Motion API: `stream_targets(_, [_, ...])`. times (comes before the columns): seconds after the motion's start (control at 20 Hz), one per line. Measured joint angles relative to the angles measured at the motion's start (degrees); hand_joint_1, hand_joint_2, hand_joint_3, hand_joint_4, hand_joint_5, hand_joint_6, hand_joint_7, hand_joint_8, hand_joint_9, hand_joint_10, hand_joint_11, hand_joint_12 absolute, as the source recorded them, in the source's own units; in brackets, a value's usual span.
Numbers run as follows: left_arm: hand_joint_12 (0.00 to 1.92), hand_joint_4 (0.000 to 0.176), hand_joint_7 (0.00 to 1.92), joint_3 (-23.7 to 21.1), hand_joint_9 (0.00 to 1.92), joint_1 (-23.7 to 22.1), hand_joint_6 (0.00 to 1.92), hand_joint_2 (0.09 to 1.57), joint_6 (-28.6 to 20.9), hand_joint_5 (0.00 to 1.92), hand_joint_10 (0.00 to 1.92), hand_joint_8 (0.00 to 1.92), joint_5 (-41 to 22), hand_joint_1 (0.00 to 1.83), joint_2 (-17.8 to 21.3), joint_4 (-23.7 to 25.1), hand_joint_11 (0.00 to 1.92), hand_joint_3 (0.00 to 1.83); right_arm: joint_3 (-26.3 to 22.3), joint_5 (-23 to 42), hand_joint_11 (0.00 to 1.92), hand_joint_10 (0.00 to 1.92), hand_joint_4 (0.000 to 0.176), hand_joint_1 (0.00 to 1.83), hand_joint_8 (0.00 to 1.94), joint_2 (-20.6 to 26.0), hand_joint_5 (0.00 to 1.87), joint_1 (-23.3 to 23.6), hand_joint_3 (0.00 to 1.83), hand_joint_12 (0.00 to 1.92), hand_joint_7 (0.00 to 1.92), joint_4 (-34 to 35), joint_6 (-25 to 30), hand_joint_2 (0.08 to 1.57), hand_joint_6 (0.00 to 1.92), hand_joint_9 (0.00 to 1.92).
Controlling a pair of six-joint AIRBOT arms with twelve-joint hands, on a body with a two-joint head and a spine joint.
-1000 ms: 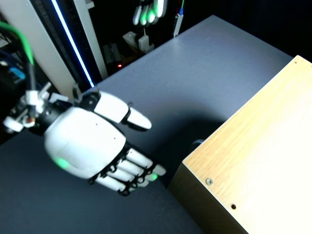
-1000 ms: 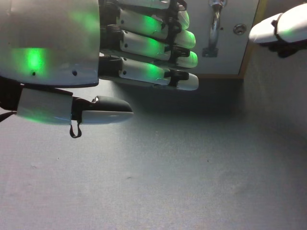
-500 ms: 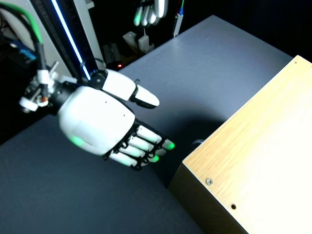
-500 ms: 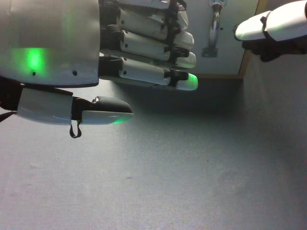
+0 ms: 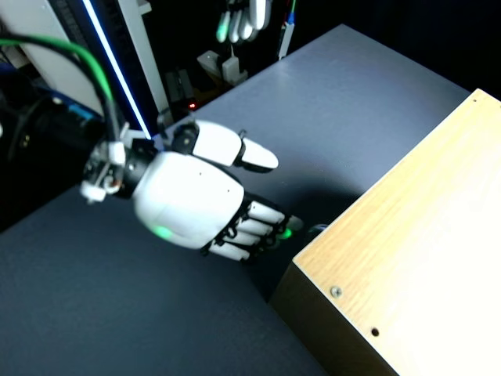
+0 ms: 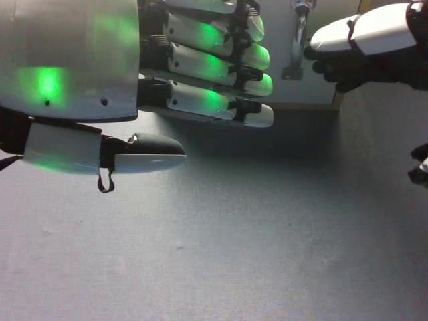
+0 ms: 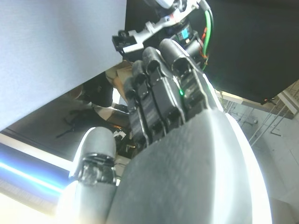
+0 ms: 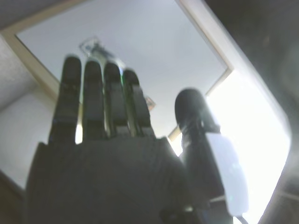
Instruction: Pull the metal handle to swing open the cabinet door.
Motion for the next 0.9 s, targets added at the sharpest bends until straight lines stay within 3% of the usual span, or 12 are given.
stream_targets(0.15, [0.75,0.000,0.52,0.00,0.50,0.00,0.00,1.57,0.00,0.50,0.00,0.00,0.02,0.00,0.00,0.02,0.16,0.17,3.23,1.49,0.00,0.00,0.000,0.00,0.00,-0.61,0.25,-0.39,0.11,0.76,0.27,3.43,-2.25,1.57,0.00,0.24])
stream_targets(0.3, [0.73,0.000,0.53,0.00,0.50,0.00,0.00,1.57,-0.02,0.51,0.00,0.00,0.00,0.00,0.00,0.00,0.17,0.17,5.55,5.33,0.00,0.00,0.000,0.00,0.00,-1.90,0.24,-3.85,0.11,0.77,0.25,10.45,-8.28,1.57,0.00,0.24])
stream_targets(0.55, [0.71,0.000,0.53,0.00,0.50,0.00,0.00,1.57,-0.02,0.51,0.00,0.00,0.02,0.00,0.00,0.02,0.18,0.18,7.13,9.42,0.00,0.00,0.000,0.00,0.00,-3.63,0.25,-4.50,0.11,0.78,0.27,13.44,-10.54,1.57,0.00,0.25])
stream_targets(0.9, [0.71,0.000,0.54,0.00,0.51,0.00,0.00,1.57,0.00,0.52,0.00,0.00,0.02,0.00,0.00,0.02,0.18,0.18,8.15,10.43,0.00,0.00,0.000,0.00,0.00,-4.70,0.26,-5.70,0.11,0.77,0.28,16.76,-11.58,1.57,0.00,0.25])
